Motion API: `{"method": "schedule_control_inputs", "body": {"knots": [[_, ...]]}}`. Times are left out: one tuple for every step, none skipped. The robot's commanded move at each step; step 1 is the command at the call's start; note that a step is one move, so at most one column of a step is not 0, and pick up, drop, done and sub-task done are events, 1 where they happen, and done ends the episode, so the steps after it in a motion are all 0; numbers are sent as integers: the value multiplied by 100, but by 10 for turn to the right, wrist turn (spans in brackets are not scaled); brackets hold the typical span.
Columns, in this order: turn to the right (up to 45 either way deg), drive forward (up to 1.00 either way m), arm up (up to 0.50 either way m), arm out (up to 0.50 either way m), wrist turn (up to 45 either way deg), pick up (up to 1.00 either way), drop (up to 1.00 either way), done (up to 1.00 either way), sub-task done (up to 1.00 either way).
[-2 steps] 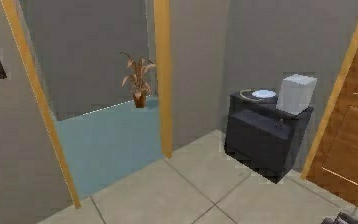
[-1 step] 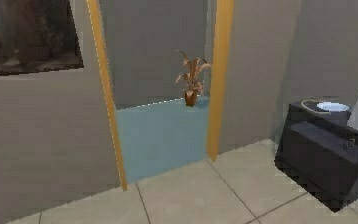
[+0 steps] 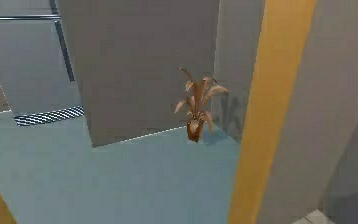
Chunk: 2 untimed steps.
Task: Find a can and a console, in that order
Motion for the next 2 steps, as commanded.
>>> {"method": "schedule_control_inputs", "body": {"knots": [[0, 40, 0, 0, 0, 0, 0, 0, 0], [-210, 0, 0, 0, 0, 0, 0, 0, 0]]}}
